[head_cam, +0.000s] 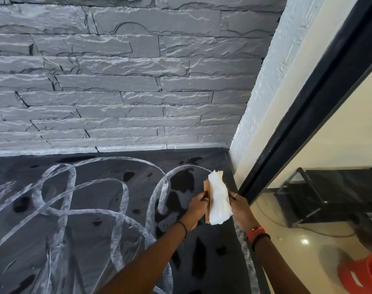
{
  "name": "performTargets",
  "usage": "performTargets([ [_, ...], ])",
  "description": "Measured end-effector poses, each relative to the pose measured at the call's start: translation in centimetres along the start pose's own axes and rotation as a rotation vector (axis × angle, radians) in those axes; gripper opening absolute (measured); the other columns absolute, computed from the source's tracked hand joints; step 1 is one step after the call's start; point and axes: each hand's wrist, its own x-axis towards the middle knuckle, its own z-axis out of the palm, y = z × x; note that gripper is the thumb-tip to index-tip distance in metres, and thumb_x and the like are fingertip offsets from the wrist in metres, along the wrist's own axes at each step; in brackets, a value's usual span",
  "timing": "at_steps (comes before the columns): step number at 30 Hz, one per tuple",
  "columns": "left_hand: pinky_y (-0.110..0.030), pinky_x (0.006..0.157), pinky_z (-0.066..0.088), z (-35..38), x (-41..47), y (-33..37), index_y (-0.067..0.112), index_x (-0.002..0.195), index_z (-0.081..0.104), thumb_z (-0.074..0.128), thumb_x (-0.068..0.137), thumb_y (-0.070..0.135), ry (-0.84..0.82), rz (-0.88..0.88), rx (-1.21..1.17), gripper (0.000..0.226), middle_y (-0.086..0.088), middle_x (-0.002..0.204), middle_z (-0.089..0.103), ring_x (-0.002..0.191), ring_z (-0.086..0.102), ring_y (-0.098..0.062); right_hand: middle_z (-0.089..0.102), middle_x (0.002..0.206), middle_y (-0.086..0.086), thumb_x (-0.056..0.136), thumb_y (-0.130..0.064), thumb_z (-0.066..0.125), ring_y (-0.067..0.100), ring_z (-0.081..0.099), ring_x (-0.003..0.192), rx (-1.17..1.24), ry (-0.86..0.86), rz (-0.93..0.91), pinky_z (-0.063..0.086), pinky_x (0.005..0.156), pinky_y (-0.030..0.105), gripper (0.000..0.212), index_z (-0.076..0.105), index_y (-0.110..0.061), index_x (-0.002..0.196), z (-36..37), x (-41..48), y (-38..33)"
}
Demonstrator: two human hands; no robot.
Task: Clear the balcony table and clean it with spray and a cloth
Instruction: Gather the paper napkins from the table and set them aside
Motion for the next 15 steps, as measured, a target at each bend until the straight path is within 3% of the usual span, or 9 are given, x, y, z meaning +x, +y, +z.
performTargets([
  [6, -0.037, 0.104, 0.045, -1.0, -2.5, 0.0, 0.014, 0.142, 0.042, 0.037, 0.099, 0.008, 0.017, 0.013, -0.084, 0.044, -0.006, 0.135, 0.055, 0.120, 0.055, -0.022, 0.070, 0.063, -0.007, 0.090, -0.009, 0.057, 0.013, 0.063, 0.064, 0.000, -0.036, -0.034, 0.048, 0.058, 0.023, 0.018, 0.068, -0.018, 0.080, 0.9, -2.1, -0.3],
  [10, -0.037, 0.105, 0.044, -2.9, -4.3, -0.4, 0.012, 0.141, 0.044, 0.039, 0.099, 0.006, 0.069, 0.020, -0.141, 0.043, -0.007, 0.136, 0.055, 0.119, 0.056, -0.020, 0.073, 0.085, 0.002, 0.091, -0.012, 0.055, 0.017, 0.068, 0.077, -0.043, -0.102, -0.079, 0.051, 0.063, 0.025, 0.015, 0.070, -0.012, 0.096, 2.7, -3.7, -0.8],
  [15, -0.025, 0.098, 0.045, -6.6, -7.2, -1.0, 0.011, 0.140, 0.045, 0.038, 0.100, 0.006, 0.151, 0.049, -0.164, 0.041, -0.003, 0.133, 0.056, 0.115, 0.055, -0.016, 0.073, 0.079, 0.001, 0.088, -0.011, 0.058, 0.015, 0.068, 0.073, -0.052, -0.145, -0.107, 0.052, 0.067, 0.028, 0.015, 0.071, -0.016, 0.090, 6.5, -6.1, -1.8],
])
